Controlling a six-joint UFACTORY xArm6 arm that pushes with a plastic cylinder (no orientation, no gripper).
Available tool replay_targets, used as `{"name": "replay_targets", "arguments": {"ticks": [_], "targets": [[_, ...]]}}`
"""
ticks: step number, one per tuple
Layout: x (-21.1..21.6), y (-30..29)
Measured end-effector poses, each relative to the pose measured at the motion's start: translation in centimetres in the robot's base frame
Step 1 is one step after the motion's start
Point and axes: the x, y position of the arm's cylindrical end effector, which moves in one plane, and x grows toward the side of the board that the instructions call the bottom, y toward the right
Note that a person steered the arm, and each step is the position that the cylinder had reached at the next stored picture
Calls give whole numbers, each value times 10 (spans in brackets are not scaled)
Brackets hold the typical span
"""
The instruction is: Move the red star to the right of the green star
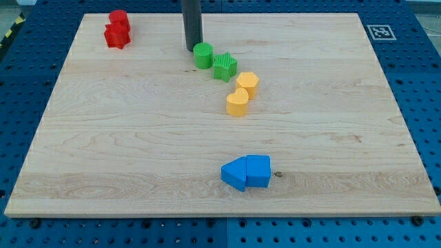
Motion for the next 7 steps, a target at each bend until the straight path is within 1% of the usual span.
{"name": "replay_targets", "arguments": {"ticks": [1, 2, 4, 5, 6, 7], "targets": [[0, 0], [-4, -19], [29, -111], [29, -169], [2, -220], [-33, -231]]}}
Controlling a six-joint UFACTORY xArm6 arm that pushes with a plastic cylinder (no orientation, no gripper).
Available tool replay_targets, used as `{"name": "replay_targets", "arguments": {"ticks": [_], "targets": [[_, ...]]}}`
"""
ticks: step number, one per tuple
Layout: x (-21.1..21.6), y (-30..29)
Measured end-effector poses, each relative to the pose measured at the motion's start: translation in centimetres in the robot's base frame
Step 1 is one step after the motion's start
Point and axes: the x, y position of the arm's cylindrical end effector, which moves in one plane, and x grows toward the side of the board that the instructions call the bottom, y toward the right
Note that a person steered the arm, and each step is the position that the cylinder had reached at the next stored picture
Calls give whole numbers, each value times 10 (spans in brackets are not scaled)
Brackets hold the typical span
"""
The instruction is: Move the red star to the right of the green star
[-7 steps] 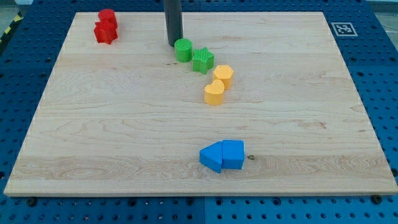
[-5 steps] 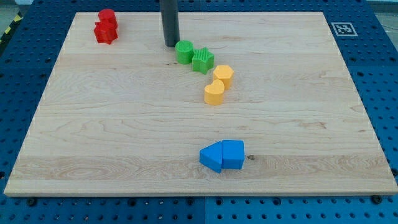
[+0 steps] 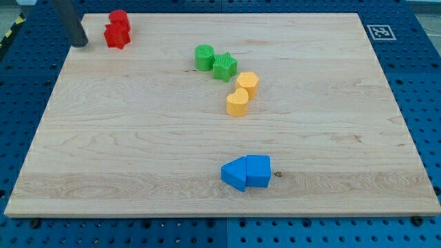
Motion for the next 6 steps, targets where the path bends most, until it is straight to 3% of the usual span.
{"name": "replay_targets", "arguments": {"ticks": [1, 4, 6], "targets": [[-26, 3], [-7, 111], [23, 66]]}}
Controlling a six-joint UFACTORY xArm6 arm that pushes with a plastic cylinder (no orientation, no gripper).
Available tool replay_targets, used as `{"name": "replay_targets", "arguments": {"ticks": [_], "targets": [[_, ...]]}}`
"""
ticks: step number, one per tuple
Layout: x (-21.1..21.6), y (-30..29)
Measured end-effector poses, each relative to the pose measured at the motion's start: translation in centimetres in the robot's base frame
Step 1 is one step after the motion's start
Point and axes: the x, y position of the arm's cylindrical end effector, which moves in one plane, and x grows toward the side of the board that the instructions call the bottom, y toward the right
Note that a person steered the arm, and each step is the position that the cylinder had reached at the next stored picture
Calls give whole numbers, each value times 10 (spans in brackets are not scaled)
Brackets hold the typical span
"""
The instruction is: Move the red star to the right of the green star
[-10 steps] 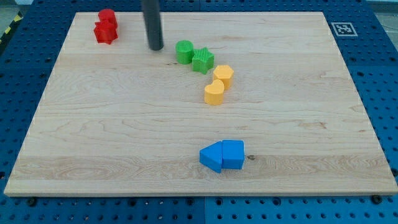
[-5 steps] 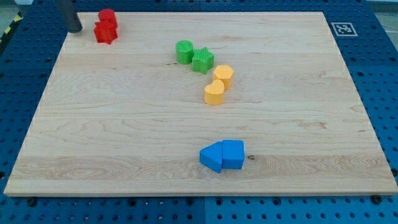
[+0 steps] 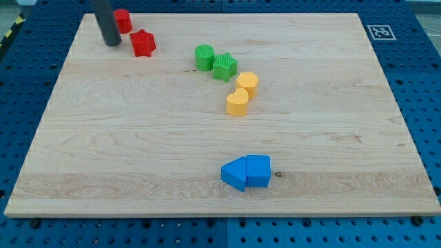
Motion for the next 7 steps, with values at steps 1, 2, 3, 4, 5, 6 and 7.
{"name": "replay_targets", "arguments": {"ticks": [1, 2, 3, 4, 5, 6, 7], "targets": [[7, 29], [7, 76], [4, 103], [-3, 120], [-20, 165], [-25, 184], [-41, 170]]}}
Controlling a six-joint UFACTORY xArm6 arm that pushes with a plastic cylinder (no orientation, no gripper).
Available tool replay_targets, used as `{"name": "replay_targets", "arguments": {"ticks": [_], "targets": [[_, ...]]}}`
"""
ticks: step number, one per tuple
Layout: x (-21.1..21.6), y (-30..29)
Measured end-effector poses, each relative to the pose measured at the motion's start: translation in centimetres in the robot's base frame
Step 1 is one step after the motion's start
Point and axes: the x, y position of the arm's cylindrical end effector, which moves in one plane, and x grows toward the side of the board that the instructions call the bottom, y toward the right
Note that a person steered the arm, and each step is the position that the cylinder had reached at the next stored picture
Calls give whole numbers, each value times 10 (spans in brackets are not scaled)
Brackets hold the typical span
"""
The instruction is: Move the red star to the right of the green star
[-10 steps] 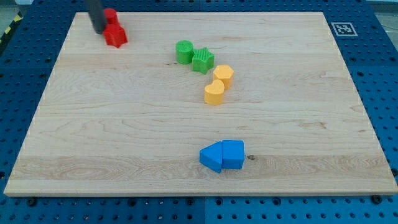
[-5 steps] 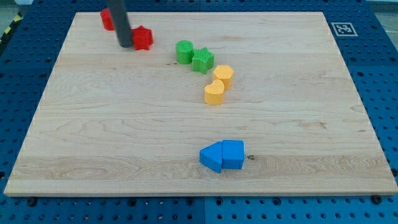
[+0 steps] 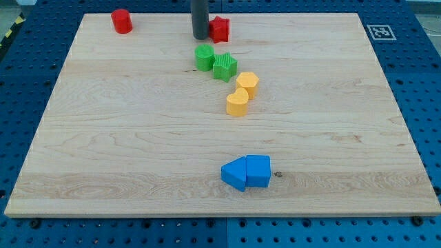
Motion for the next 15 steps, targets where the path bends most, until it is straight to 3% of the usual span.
{"name": "replay_targets", "arguments": {"ticks": [2, 4, 6, 7, 10, 11, 13, 15], "targets": [[-34, 33], [-7, 93], [-20, 12], [-11, 1], [44, 118], [38, 121], [-23, 137], [39, 160]]}}
